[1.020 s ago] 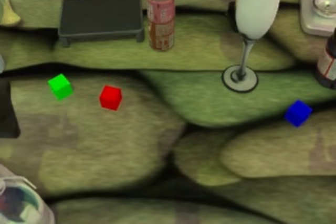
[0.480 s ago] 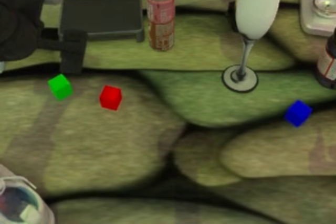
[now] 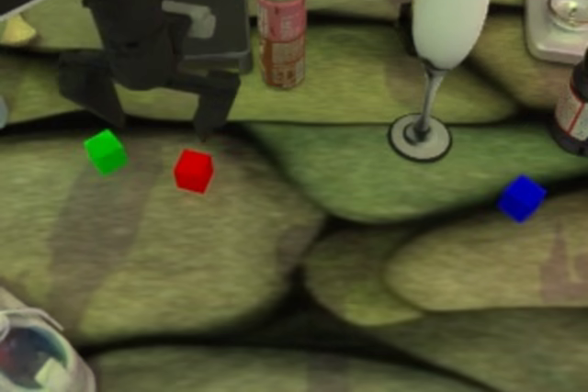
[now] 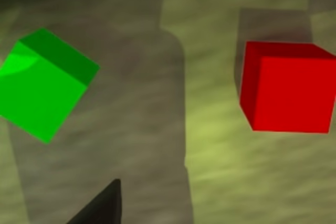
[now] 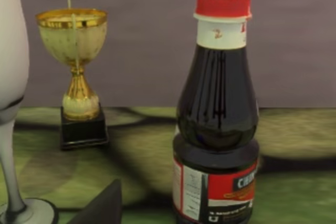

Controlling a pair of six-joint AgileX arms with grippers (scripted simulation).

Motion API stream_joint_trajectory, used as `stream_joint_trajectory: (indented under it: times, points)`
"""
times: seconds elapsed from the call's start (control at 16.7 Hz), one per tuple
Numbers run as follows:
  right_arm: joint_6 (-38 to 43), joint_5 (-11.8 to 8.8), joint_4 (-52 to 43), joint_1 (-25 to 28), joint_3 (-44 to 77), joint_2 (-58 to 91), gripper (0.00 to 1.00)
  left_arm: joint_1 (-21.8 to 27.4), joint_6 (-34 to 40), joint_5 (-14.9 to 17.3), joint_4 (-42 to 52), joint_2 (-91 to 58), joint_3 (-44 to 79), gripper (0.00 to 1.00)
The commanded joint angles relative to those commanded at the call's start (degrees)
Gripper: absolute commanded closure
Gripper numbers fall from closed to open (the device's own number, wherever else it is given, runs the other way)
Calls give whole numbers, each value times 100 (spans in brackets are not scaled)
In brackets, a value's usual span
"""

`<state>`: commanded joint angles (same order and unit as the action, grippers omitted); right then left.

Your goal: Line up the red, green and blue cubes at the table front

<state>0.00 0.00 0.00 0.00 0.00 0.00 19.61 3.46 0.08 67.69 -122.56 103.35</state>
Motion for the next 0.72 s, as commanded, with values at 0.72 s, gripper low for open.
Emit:
stream_joint_trajectory:
  times: [0.72]
  points:
    - [0, 0, 0, 0, 0, 0, 0, 96, 5, 13, 75, -708, 447, 0]
